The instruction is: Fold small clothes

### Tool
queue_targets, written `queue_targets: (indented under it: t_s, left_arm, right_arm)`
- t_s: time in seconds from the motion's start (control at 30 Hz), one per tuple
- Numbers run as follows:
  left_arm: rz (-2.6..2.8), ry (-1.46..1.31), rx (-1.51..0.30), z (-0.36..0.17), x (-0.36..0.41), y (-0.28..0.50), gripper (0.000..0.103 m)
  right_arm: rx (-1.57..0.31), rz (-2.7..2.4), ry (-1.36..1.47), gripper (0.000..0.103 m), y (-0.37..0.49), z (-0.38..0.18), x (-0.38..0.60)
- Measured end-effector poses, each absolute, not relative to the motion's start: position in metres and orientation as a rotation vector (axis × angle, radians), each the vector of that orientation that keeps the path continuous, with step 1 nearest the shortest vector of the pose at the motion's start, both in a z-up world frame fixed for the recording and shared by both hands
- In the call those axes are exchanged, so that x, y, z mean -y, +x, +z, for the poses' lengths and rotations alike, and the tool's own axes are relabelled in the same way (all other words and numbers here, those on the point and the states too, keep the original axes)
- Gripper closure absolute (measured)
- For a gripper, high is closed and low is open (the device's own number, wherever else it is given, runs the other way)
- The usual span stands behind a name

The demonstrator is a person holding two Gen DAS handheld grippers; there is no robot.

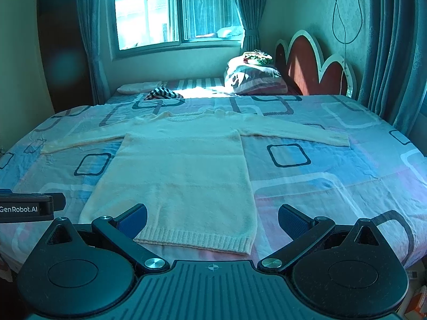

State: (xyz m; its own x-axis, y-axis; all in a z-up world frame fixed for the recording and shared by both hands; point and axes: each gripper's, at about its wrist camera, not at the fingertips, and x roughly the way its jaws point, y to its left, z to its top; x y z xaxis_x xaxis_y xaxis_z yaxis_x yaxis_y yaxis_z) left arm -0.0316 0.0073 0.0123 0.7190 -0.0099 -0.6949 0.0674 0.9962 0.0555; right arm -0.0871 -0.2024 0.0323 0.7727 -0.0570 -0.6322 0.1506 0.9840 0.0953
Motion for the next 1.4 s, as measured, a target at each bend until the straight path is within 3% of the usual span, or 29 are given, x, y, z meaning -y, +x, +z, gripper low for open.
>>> queue_targets:
  t_s: [1.4]
  left_arm:
    - [-0.048,0.089,-0.790,0.002,-0.010,-0.022,0.001]
  right_arm:
    - [-0.702,-0.143,0.157,0.000,-0.074,0.024,0.201]
